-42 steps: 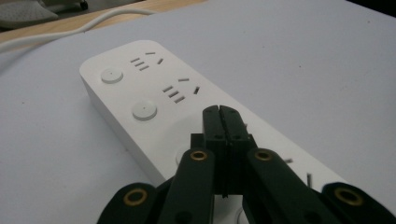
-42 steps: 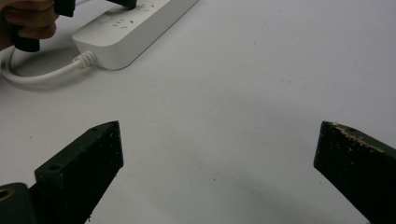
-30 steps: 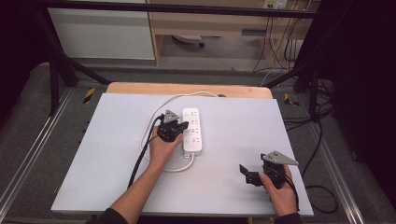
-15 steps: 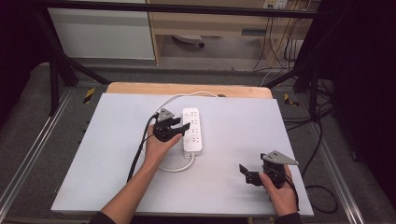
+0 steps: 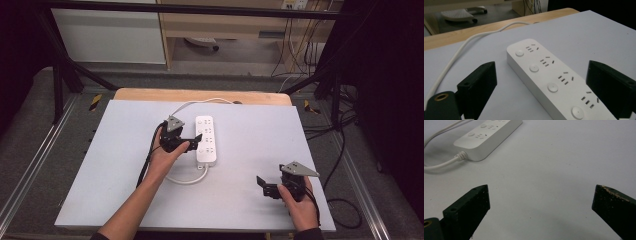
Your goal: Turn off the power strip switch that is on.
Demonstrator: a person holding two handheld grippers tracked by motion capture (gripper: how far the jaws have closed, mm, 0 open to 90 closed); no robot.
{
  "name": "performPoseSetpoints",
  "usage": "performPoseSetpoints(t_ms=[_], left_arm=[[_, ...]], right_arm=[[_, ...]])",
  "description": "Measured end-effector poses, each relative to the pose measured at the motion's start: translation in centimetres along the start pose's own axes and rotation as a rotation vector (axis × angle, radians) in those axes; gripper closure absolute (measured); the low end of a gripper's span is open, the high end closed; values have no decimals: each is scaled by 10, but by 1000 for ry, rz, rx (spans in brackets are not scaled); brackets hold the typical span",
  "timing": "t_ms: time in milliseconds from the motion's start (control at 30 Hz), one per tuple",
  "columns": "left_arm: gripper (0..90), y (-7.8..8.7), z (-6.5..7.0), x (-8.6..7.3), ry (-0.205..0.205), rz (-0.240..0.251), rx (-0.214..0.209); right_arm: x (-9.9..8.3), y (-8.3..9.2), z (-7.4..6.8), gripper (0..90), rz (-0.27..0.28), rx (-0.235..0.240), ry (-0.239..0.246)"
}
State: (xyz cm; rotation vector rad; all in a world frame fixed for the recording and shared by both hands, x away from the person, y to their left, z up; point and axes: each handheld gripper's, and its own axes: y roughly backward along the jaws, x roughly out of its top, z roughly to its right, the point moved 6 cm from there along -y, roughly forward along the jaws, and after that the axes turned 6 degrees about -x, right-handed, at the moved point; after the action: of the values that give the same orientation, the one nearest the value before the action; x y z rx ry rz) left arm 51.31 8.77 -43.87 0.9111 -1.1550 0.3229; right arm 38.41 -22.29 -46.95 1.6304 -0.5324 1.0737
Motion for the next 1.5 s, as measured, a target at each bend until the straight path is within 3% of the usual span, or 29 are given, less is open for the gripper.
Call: performPoseSetpoints(t_ms=[100, 300, 500, 600, 900, 1067, 1133, 1267, 1500], left_arm=[[88, 0, -1, -2, -16, -23, 22], [89, 6, -8, -2, 23, -26, 30], [81, 21, -14, -4, 41, -14, 27], [83, 29, -19, -6, 80, -4, 16], [76, 50, -34, -5, 90, 25, 25], [74, 67, -41, -10, 116, 30, 26], [75, 74, -42, -12, 86, 29, 46], [72, 87, -43, -13, 104, 41, 25], [59, 113, -46, -12, 91, 65, 12]], right_arm=[[-1, -1, 0, 23, -5, 0, 3], [-1, -1, 1, 22, -6, -4, 7], [1, 1, 1, 22, 0, 5, 12], [1, 1, 0, 22, 4, 10, 16], [3, 3, 1, 20, 13, 0, 4], [2, 4, 6, 21, 12, -6, -5], [3, 4, 8, 21, 18, -9, 0], [3, 4, 8, 21, 13, -11, 3], [2, 3, 6, 21, 10, -12, 6]])
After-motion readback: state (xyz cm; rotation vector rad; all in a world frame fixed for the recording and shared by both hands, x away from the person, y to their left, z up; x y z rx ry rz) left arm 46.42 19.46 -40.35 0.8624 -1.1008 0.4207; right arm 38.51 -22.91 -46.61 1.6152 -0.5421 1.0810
